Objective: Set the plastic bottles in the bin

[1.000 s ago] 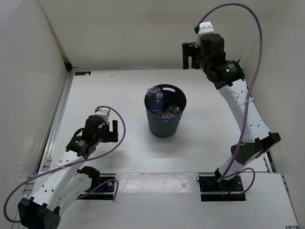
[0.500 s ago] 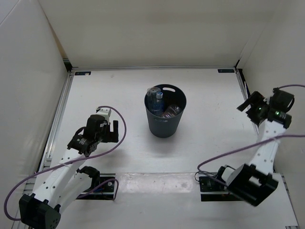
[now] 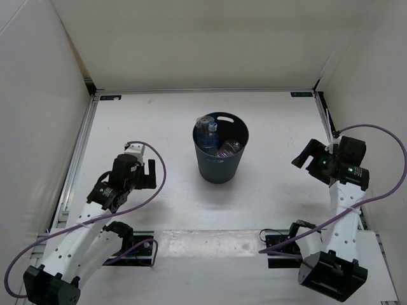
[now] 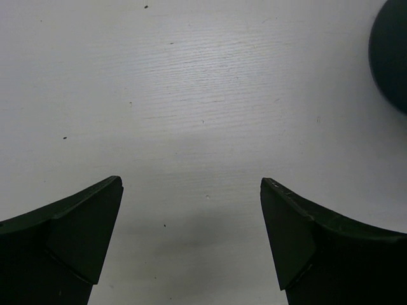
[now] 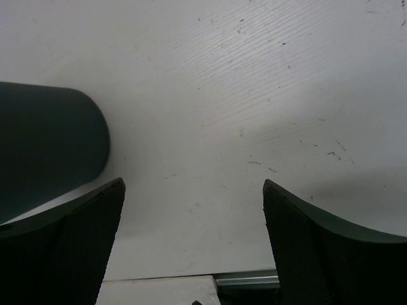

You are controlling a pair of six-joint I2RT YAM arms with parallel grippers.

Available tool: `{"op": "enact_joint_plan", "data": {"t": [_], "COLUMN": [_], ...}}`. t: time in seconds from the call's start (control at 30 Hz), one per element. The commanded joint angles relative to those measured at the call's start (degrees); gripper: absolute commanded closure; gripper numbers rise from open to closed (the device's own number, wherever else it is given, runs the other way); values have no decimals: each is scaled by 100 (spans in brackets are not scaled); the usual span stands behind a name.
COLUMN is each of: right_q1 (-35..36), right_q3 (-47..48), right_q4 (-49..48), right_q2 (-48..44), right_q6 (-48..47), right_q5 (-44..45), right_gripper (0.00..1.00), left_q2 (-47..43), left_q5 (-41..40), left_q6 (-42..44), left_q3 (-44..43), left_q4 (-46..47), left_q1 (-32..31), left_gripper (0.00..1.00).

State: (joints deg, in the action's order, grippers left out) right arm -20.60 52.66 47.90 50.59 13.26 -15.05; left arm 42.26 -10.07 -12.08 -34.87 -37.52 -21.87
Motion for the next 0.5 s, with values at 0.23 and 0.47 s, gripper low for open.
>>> {"op": "enact_joint_plan", "data": {"t": [0.23, 0.47], "right_q1": [390, 513], "right_q3": [69, -37], "right_q4": [448, 571], "right_q2": [-5, 83], "right_q6": [-174, -174], "right_q5": [-358, -446], "right_gripper": [10, 10], "left_q2": [-420, -491], "left_q5": [-831, -1417], "left_q6": [-383, -734], "left_q3": [-371, -433], "left_q4": [-388, -511], "left_q1": [-186, -178], "left_gripper": [0, 0]}}
